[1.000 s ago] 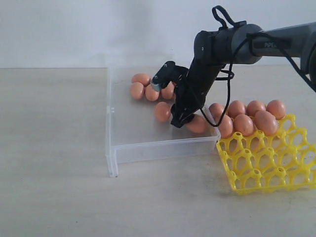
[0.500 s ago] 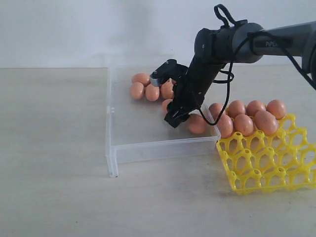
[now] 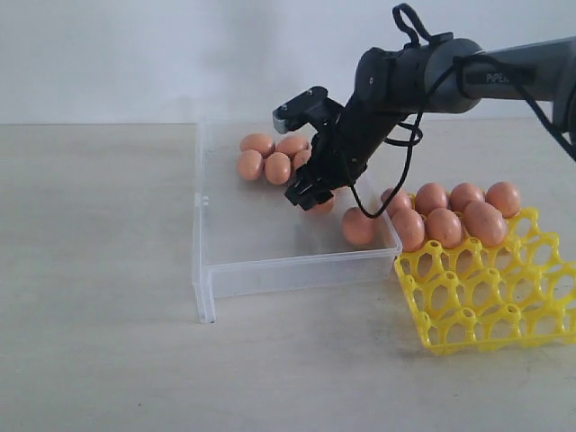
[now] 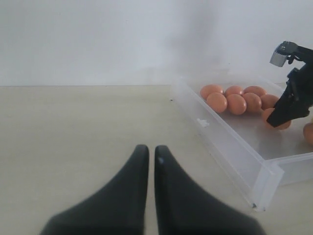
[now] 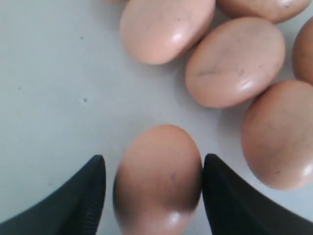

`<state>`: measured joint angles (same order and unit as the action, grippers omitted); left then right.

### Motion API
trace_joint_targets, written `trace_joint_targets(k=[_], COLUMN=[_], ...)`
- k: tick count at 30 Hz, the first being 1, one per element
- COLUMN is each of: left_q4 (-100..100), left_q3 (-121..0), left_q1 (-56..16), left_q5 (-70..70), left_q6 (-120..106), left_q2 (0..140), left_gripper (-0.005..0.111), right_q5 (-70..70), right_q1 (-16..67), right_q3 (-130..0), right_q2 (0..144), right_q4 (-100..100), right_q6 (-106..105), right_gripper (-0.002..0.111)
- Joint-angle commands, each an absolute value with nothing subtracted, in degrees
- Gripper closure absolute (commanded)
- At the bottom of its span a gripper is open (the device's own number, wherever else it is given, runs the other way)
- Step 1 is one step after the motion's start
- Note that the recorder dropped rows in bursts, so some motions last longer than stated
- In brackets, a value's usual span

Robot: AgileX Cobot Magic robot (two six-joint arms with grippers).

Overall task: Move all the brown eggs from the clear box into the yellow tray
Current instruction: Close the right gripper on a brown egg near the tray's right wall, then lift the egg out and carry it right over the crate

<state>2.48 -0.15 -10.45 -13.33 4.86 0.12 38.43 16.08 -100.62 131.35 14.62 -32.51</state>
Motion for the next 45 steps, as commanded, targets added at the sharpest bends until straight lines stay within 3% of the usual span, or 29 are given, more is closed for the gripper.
trace_joint_targets(k=[1,5,7,10,21,27,31,35,45], left_q4=[2.3,2.3,2.3,2.3,2.3,2.3,2.3,2.3,2.3], left_q3=[0.0,0.0,0.0,0.0,0.0,0.0,0.0,0.0,0.0], left_q1=[-10.2,-10.2,-10.2,-10.2,-10.2,-10.2,-10.2,-10.2,-10.2], left_q5=[-13.3,-13.3,-13.3,-13.3,-13.3,-13.3,-13.3,-13.3,-13.4], left_q6=[4.7,4.7,4.7,4.7,4.7,4.7,4.7,4.7,4.7], left_q2=[0.0,0.0,0.0,0.0,0.0,0.0,0.0,0.0,0.0], left_gripper=[0.103,0.103,0.103,0.103,0.103,0.103,0.103,0.103,0.103], right_q5=[37.5,34.6,34.8,37.0,39.3,47.1,46.4,31.9,-24.3], right_q1=[16.0,16.0,16.0,16.0,16.0,16.0,16.0,15.8,15.8], right_q3=[-100.7,-100.7,-100.7,-100.7,-100.7,-100.6,-93.9,-77.9,-34.1], right_q2=[132.4,132.4,132.4,132.4,123.3,116.3,111.8,103.6,74.4], right_q4=[14.7,14.7,14.7,14.7,22.5,23.4,21.9,21.5,26.2], right_q6=[-30.7,-26.5,-24.6,-24.4,-22.0,-18.1,-16.5,-15.9,-18.8], right_gripper=[0.058,0.062,0.077,0.109,0.108,0.108,0.108,0.108,0.108])
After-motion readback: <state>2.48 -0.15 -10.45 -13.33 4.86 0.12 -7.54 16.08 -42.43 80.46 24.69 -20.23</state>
